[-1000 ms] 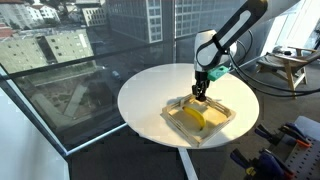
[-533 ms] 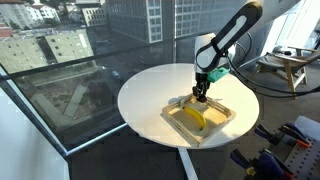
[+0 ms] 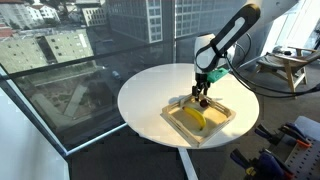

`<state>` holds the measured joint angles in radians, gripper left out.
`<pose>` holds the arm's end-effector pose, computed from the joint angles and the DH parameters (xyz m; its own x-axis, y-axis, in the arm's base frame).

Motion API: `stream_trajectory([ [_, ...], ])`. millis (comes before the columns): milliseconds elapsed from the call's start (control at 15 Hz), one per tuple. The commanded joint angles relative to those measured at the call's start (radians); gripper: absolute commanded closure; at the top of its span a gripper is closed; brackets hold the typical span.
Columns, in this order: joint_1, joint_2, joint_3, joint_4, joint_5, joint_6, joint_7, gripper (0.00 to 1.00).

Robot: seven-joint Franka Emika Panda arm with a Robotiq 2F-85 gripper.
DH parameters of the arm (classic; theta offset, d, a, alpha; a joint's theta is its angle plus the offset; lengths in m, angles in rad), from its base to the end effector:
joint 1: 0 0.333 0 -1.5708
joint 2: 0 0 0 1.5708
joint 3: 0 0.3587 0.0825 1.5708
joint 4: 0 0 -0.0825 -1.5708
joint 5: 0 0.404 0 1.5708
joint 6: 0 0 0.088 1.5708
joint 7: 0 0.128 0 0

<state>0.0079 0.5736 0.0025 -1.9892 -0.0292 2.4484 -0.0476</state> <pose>0.6268 0.0061 0.1592 0.9902 0.0801 -0.1149 0.0816 -0.9966 0.0092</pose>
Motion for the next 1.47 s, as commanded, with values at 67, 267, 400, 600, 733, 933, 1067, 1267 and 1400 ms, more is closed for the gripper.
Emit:
stream_trajectory([
  [67,-0.001,0.005,-0.001,0.018,-0.009,-0.007,-0.004,0.00],
  [267,-0.001,0.004,0.000,0.017,-0.007,-0.013,-0.002,0.00],
  [400,-0.001,-0.004,0.001,0.014,-0.005,-0.022,-0.001,0.00],
  [600,-0.003,-0.016,0.002,0.008,-0.001,-0.028,-0.001,0.00],
  [733,-0.003,-0.025,0.002,0.005,-0.001,-0.033,-0.001,0.00],
  [933,-0.003,-0.040,0.001,-0.001,0.000,-0.041,0.002,0.00],
  [1067,-0.003,-0.050,0.001,-0.003,0.000,-0.050,0.004,0.00],
  [1267,0.001,-0.072,-0.001,-0.009,-0.003,-0.069,0.010,0.00],
  [1400,0.003,-0.088,-0.002,-0.012,-0.004,-0.084,0.015,0.00],
])
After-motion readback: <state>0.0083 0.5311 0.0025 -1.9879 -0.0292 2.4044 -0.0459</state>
